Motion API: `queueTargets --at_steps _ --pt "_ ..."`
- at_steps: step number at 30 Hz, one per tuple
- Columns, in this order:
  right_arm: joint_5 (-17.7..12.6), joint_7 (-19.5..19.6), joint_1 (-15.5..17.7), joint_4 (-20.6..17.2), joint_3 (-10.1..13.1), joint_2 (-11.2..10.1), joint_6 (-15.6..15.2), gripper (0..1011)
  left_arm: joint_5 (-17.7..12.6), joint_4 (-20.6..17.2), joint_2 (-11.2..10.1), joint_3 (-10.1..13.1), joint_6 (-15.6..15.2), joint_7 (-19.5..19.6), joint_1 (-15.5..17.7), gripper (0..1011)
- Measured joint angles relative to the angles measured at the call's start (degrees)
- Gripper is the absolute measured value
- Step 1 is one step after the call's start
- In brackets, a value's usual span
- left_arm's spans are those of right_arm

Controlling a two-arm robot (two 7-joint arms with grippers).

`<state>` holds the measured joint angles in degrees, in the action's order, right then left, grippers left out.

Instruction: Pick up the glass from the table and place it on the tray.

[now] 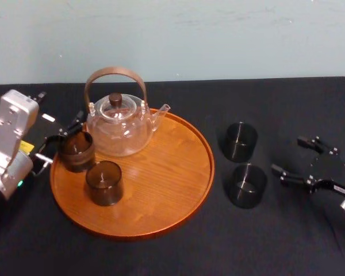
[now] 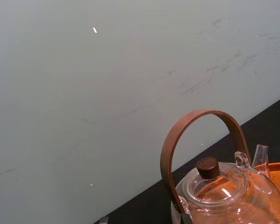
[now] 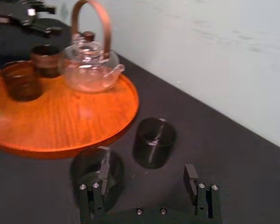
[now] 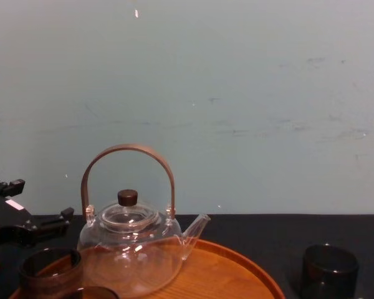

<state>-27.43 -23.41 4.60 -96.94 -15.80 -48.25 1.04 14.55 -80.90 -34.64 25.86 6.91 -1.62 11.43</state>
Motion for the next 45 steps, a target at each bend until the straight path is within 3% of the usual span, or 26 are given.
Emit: queueTargets --at_steps 9,16,32,45 --pt "0.0 -5.9 2.0 -1.0 0.5 -2.7 0.7 1002 0.0 0.0 0.0 0.0 0.0 0.0 0.0 1001" --pt "1.3 -8.1 2.3 -1.3 0.3 -3.2 -0.4 1002 0.0 0.0 0.0 0.0 0.0 0.0 0.0 1001" --pt "4.2 -10.5 -1.4 1.2 -1.7 0.0 -4.3 1002 0.0 0.0 0.0 0.0 0.0 0.0 0.0 1001" --pt "2.5 -12.5 -5.8 3.8 -4.3 2.3 -10.4 1002 0.0 0.0 0.0 0.0 0.0 0.0 0.0 1001"
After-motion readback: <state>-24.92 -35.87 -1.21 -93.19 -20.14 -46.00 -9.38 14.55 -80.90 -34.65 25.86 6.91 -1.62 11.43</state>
